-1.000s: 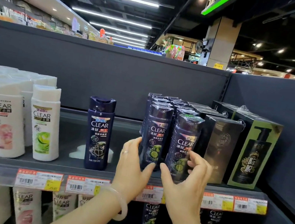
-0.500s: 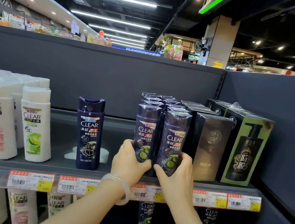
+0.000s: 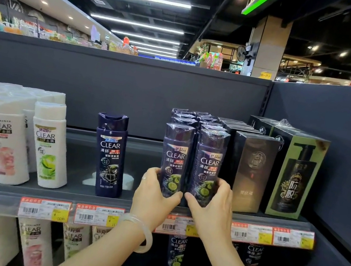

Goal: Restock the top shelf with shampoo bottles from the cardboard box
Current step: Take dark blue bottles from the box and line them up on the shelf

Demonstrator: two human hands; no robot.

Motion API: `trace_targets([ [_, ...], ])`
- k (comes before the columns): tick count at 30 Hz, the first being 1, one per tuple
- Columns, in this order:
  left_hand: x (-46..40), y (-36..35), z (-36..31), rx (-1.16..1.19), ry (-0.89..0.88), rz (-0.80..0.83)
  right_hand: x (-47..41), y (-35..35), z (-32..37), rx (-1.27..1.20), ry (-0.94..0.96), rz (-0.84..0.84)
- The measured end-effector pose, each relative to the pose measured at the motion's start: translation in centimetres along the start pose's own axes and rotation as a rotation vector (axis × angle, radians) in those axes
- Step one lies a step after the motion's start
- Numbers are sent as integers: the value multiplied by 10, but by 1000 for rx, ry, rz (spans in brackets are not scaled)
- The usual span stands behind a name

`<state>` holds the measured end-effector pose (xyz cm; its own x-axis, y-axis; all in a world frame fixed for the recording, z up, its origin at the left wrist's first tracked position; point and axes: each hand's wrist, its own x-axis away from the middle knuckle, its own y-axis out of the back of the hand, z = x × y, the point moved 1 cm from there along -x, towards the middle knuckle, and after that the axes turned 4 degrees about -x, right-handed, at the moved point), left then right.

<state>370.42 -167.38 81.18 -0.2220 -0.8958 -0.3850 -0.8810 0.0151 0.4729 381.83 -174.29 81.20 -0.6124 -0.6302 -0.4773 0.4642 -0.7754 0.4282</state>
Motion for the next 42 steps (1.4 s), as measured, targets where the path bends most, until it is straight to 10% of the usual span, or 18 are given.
trace_targets([
  [35, 18, 2, 11, -104, -94, 17, 2, 11, -14, -56, 64, 111],
  [42, 37, 7, 7, -158, -145, -87, 19, 20, -8, -182, 188, -81],
])
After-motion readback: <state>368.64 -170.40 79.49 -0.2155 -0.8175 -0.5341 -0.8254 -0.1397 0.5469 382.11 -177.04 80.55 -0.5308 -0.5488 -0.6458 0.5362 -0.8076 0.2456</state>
